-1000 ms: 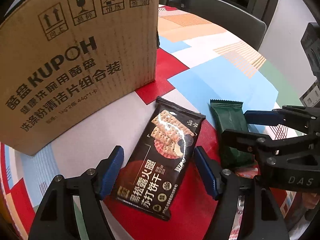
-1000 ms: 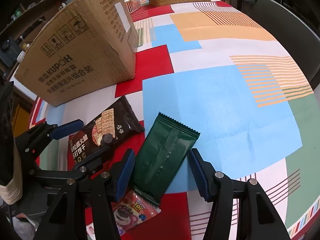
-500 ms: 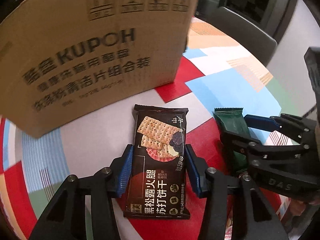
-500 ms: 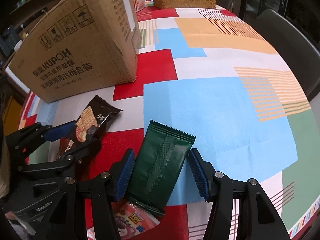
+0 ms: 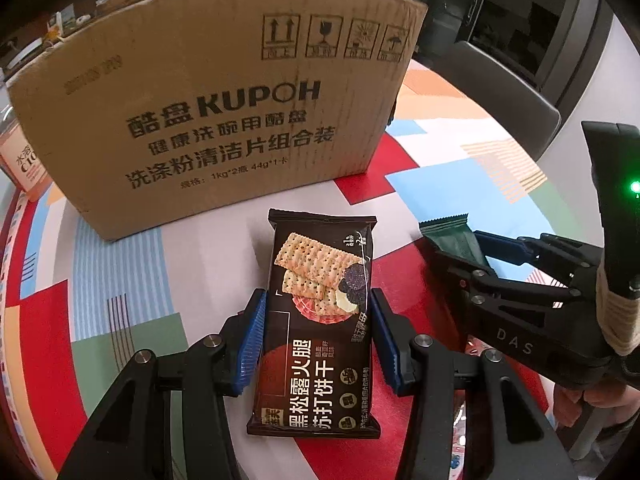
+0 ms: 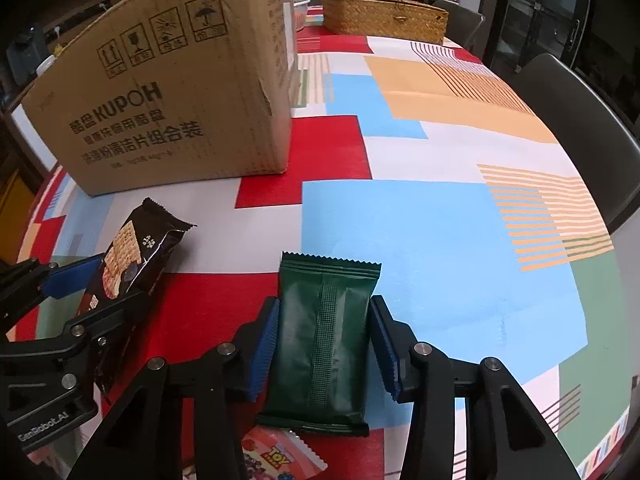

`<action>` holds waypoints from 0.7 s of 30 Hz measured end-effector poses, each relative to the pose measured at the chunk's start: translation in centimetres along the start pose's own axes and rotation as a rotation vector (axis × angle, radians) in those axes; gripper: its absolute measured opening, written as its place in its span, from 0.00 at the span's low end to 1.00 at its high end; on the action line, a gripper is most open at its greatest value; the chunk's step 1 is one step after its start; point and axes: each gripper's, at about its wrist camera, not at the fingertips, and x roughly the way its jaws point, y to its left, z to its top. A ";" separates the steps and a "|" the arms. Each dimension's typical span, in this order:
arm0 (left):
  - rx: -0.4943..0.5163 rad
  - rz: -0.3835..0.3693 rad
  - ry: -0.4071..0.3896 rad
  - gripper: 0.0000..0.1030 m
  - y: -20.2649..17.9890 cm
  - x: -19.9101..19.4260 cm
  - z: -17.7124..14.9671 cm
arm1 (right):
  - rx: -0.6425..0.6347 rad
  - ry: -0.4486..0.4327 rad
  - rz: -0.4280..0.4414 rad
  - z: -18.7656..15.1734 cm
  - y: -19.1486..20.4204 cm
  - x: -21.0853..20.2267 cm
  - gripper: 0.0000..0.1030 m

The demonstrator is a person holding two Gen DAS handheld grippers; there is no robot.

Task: Organize snacks
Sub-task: 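Lift cracker pack and green packet and carry both over the box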

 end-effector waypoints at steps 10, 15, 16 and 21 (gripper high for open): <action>-0.024 0.002 -0.078 0.48 -0.3 -3.2 0.2 | -0.013 -0.070 0.028 0.6 0.1 -2.8 0.44; -0.039 0.017 -0.127 0.48 0.1 -5.3 0.6 | -0.019 -0.107 0.042 1.1 0.4 -4.5 0.44; -0.039 0.020 -0.136 0.48 0.1 -5.7 0.7 | -0.021 -0.117 0.046 1.2 0.4 -4.9 0.44; -0.032 0.043 -0.191 0.48 0.2 -7.9 1.2 | -0.024 -0.165 0.064 2.1 0.7 -6.5 0.44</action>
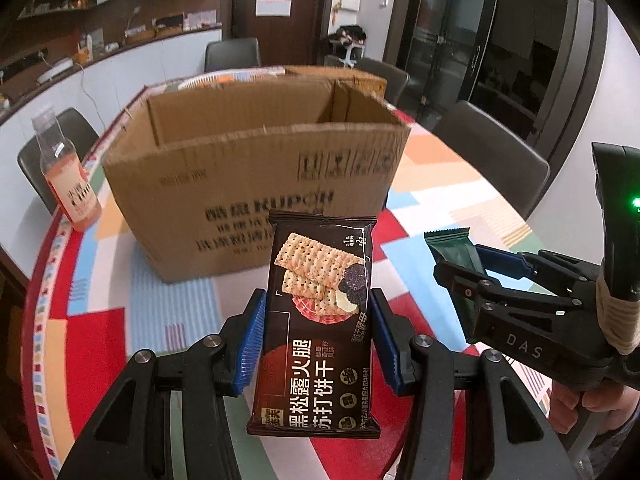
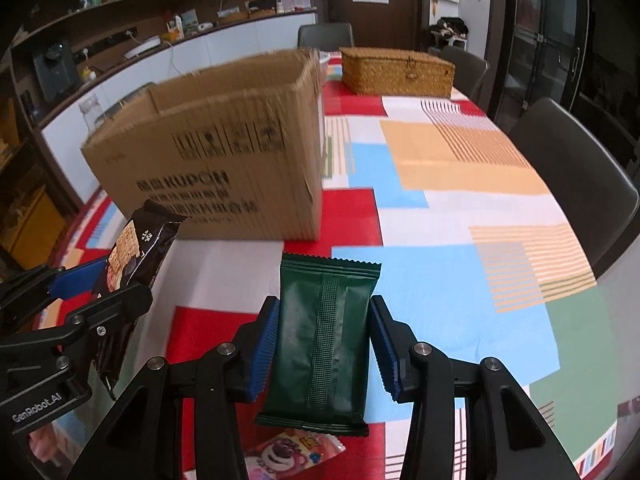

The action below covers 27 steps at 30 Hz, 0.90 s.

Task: Organize snacks
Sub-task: 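Lift cracker pack and green packet and carry both over the box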

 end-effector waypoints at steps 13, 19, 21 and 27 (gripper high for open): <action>-0.014 0.039 -0.101 0.48 0.9 -2.9 2.9 | -0.007 -0.132 0.060 4.4 1.4 -2.4 0.44; -0.027 0.066 -0.141 0.48 2.3 -3.5 4.7 | -0.024 -0.185 0.077 6.8 2.2 -2.9 0.44; -0.027 0.076 -0.153 0.48 2.7 -3.7 5.3 | -0.027 -0.196 0.083 7.5 2.4 -2.9 0.44; -0.027 0.104 -0.181 0.48 3.7 -3.9 7.3 | -0.041 -0.223 0.097 9.7 3.2 -2.7 0.44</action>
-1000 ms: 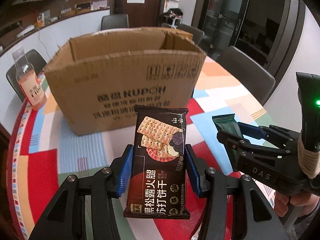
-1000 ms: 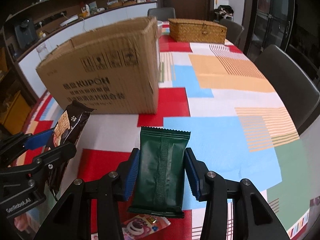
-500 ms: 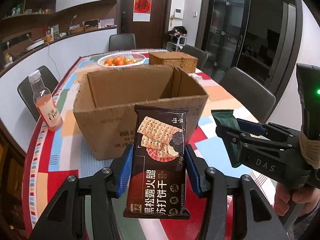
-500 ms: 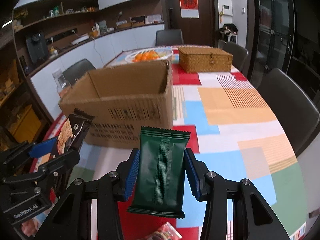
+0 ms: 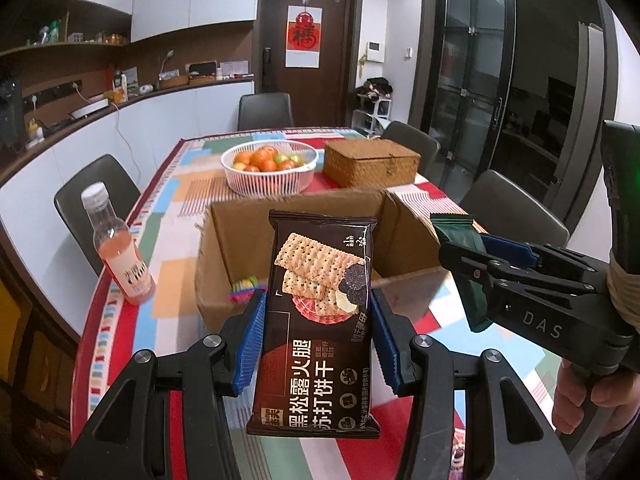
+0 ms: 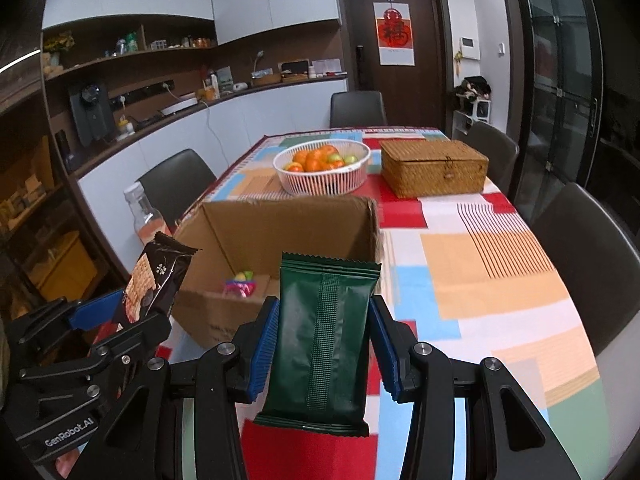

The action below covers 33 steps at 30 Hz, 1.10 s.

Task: Organize snacks
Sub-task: 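Lift cracker pack and green packet and carry both over the box, then open left tool to drop cracker pack while right tool drops green packet into box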

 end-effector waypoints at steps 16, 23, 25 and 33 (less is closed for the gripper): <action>-0.002 0.031 -0.009 0.48 2.6 3.5 5.6 | -0.042 -0.024 0.014 5.9 0.9 3.5 0.44; 0.008 0.053 -0.002 0.48 3.0 5.5 6.8 | -0.040 0.008 0.019 6.9 0.8 5.8 0.44; 0.017 0.078 -0.003 0.57 2.9 5.7 6.9 | -0.042 0.012 0.019 7.1 0.7 6.1 0.44; 0.041 0.101 -0.026 0.72 1.9 4.1 5.4 | -0.056 -0.006 -0.006 6.0 0.5 4.6 0.57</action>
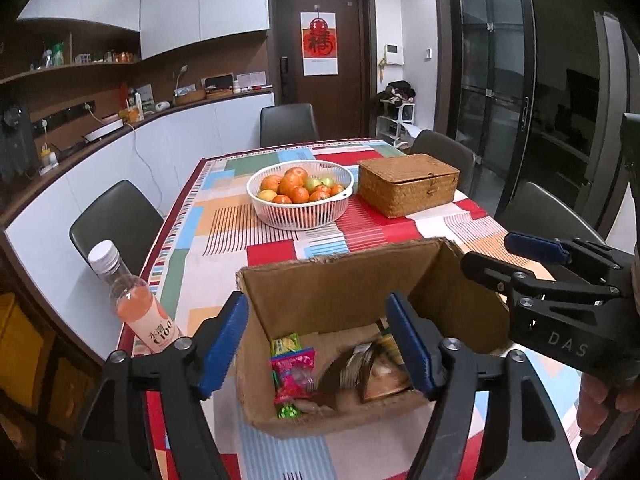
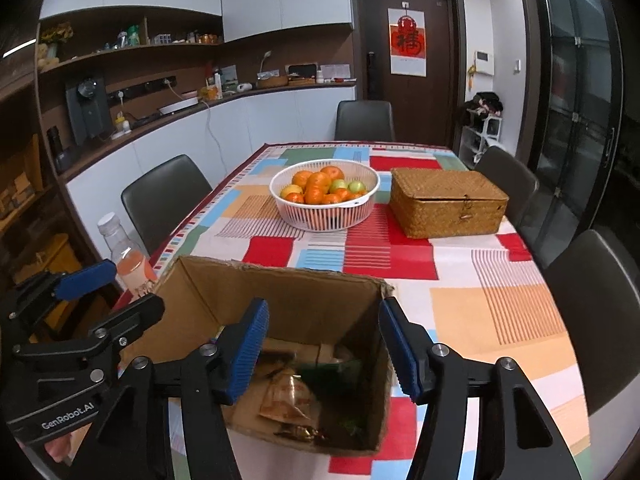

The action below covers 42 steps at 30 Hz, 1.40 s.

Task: Organize snacks
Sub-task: 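Open left tool to drop cracker pack while right tool drops green packet into box, then move left tool down to the pink Lotso lollipop packet on the table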

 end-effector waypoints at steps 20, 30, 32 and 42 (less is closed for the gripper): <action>0.094 0.005 -0.006 1.00 -5.4 -6.8 -6.5 | 0.009 0.014 -0.076 -7.3 -1.3 -8.8 0.70; 0.187 -0.061 0.087 1.00 -9.4 -7.4 -10.8 | 0.017 0.122 -0.132 -12.8 -3.2 -11.0 0.71; 0.212 -0.072 0.102 1.00 -10.2 -7.4 -11.6 | 0.020 0.145 -0.142 -14.0 -3.5 -11.2 0.71; 0.283 -0.175 0.204 1.00 -13.5 -6.5 -14.9 | 0.060 0.288 -0.188 -19.3 -5.6 -11.6 0.71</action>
